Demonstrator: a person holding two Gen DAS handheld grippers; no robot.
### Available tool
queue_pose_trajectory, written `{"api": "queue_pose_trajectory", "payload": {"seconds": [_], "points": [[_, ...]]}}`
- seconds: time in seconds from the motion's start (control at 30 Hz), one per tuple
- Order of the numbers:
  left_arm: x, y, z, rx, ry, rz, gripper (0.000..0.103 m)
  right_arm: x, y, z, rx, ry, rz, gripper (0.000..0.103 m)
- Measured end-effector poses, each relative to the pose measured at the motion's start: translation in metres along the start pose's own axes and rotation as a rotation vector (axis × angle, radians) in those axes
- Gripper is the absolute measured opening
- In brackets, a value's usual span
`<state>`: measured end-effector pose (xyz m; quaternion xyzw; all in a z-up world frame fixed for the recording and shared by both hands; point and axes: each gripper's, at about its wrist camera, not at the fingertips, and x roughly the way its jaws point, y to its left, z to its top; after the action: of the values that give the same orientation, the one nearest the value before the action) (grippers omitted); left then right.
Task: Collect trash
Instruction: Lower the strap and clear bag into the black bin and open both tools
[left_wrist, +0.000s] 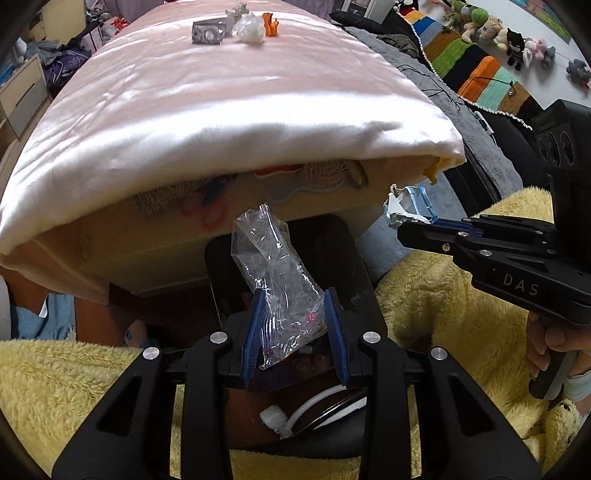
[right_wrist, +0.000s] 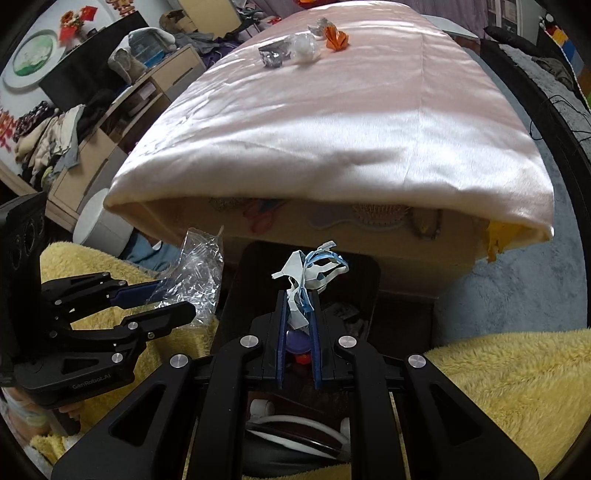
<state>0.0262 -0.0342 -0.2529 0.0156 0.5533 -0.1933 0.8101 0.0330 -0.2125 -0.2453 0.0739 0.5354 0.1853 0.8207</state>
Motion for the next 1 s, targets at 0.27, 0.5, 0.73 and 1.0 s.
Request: {"api": "queue_pose_trajectory", "payload": {"seconds": [0.27,0.5,0.73,1.0], "points": [[0.026,0.003,-0.009,-0.028,0.063,-0.020,0.031,0.022,0.004,-0.006,-0.002,0.065,0.006,0.012],[0.037,0.003,-0.011,-0.044,0.101,-0.033,0.033,0.036,0.005,-0.006,0.005,0.108,0.003,0.015],[0.043,0.010,-0.014,-0.053,0.117,-0.053,0.039,0.038,0.004,-0.002,0.020,0.122,-0.010,0.022],[0.034,0.014,-0.012,-0.067,0.085,-0.025,0.059,0.031,-0.001,0.004,0.045,0.092,-0.021,0.048]]}}
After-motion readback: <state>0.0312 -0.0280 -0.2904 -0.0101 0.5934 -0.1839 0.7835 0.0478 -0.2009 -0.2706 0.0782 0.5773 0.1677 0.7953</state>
